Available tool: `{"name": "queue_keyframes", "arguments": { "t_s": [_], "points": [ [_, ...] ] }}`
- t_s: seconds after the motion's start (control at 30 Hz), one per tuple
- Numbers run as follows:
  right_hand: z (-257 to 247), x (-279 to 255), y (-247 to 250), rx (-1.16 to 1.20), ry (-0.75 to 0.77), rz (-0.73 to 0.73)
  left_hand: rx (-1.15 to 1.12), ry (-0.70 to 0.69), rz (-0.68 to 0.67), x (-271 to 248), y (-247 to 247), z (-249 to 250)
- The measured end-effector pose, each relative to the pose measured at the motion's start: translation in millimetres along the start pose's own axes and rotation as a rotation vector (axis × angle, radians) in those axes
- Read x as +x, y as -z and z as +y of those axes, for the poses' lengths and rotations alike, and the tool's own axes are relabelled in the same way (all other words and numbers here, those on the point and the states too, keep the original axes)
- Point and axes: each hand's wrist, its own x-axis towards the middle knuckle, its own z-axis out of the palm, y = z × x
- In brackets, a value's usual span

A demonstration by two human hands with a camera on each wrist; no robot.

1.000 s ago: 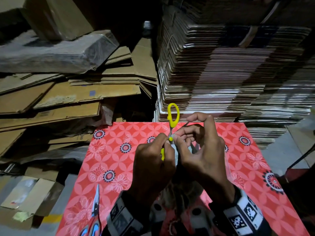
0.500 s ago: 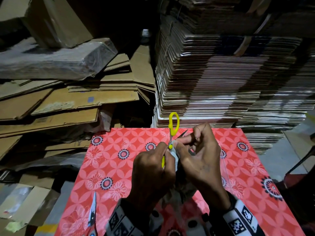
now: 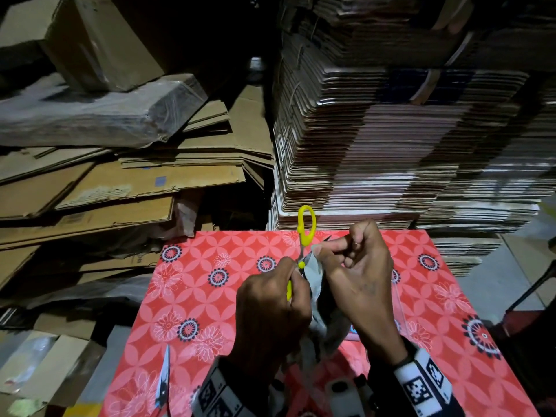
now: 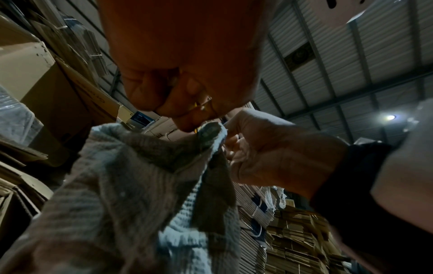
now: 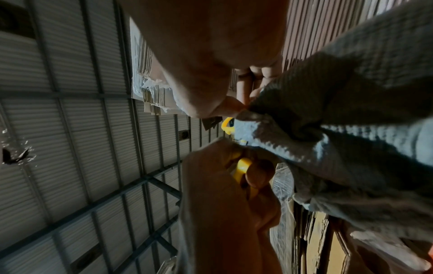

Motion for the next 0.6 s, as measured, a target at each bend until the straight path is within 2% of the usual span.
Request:
{"name": "queue_keyframes", "arguments": {
  "t_s": [0.17, 0.33, 0.43, 0.5, 0.6],
  "points": [
    [-3, 4, 11, 0.018, 0.009, -0.051, -0.137, 0.096, 0.011, -1, 4, 0],
    [-22, -13, 9, -0.089, 0.120, -0.200, -0.181, 0.076, -0.025, 2, 10, 3],
    [-24, -13, 7, -0.111, 0.151, -0.192, -0.199, 0.054, -0.065, 2, 14, 5],
    [-21, -12, 6, -0.088, 0.126, -0.185, -0.186, 0.014, -0.075, 3, 15, 4],
    [-14, -7, 3, -0.068, 0.088, -0.147, -0.182, 0.031, -0.069, 3, 13, 3]
  ]
}}
